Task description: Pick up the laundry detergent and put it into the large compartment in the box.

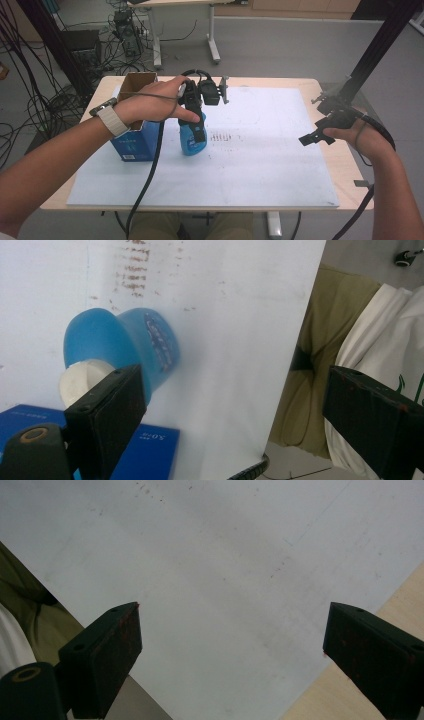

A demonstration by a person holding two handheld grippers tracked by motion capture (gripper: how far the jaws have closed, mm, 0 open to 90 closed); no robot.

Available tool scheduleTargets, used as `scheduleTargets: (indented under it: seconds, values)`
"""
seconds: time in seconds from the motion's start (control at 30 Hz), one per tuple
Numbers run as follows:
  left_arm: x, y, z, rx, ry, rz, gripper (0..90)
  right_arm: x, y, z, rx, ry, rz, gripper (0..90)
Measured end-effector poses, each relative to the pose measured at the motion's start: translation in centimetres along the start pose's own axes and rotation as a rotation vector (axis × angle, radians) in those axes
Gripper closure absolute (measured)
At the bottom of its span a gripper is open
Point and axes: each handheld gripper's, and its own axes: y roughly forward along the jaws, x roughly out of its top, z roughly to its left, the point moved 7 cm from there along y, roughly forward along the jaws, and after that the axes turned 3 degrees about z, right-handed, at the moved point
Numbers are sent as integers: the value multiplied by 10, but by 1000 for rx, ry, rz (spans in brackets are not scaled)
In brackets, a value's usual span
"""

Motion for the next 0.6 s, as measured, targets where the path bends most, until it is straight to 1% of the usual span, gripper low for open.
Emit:
scheduleTargets:
  seconds: [0.03,0.07,0.1,0.23,0.47,0.6]
  values:
    - [0,0,0,0,0,0,110,0,0,0,0,0,0,85]
    - [0,-2,1,3,-18,-4,110,-1,1,-1,1,2,0,85]
    - [0,-2,1,3,-18,-4,110,-1,1,-1,1,2,0,85]
    - [0,-6,7,-3,-68,-12,110,-2,1,-2,1,2,1,85]
    - [1,-9,10,-2,-86,-7,111,-3,1,-3,2,3,0,85]
    - [1,-12,12,3,-111,-8,111,-4,1,-4,4,4,-1,85]
